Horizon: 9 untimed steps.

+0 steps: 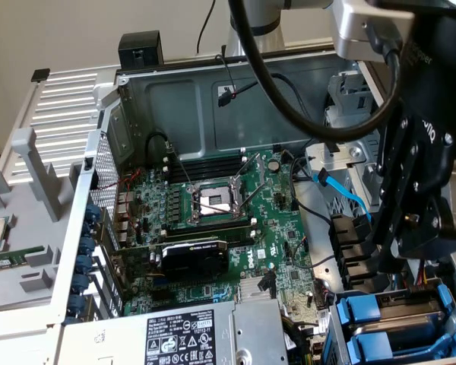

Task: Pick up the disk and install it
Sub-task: 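Insert the second disk wire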

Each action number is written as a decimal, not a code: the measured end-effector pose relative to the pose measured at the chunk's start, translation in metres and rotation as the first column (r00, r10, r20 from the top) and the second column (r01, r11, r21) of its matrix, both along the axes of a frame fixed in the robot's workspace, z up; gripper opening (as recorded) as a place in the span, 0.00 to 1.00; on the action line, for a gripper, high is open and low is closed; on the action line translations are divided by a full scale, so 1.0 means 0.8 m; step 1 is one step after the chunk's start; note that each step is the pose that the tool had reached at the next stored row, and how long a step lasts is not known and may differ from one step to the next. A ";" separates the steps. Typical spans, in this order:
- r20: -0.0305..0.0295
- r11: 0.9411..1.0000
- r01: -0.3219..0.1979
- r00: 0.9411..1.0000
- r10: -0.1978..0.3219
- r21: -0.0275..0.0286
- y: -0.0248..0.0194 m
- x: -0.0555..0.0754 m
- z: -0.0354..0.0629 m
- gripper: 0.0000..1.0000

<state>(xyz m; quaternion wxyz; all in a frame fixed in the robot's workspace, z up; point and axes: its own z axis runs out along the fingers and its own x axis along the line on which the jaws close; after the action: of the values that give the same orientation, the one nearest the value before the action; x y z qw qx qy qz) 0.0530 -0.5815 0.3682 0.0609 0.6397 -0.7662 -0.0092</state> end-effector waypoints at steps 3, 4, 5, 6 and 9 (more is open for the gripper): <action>0.000 1.000 0.003 1.000 -0.003 0.000 0.0000 0.000 0.000 0.33; 0.000 1.000 0.004 1.000 -0.004 0.000 0.0000 0.000 0.000 0.33; 0.000 1.000 0.005 1.000 -0.005 0.000 0.0000 0.000 0.000 0.33; 0.000 1.000 0.007 1.000 -0.007 0.000 0.0000 0.000 -0.001 0.33; 0.000 1.000 0.015 1.000 -0.015 0.000 0.0001 0.000 -0.001 0.33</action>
<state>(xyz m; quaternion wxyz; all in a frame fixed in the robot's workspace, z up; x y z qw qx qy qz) 0.0530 -0.5815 0.3676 0.0607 0.6339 -0.7710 -0.0098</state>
